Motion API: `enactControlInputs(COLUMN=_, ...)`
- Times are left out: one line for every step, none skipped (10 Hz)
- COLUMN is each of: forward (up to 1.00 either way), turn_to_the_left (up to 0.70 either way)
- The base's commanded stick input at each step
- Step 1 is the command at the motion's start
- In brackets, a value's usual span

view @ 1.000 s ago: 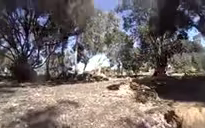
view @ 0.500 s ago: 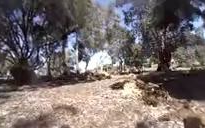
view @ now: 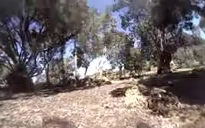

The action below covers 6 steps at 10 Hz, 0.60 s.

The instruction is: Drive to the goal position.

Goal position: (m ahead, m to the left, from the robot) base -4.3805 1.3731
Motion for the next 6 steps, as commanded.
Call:
enactControlInputs(forward=0.70, turn_to_the_left=0.05)
enactControlInputs(forward=0.70, turn_to_the_left=0.20)
enactControlInputs(forward=0.70, turn_to_the_left=0.27)
enactControlInputs(forward=0.70, turn_to_the_left=0.27)
enactControlInputs(forward=0.70, turn_to_the_left=0.27)
enactControlInputs(forward=0.70, turn_to_the_left=0.27)
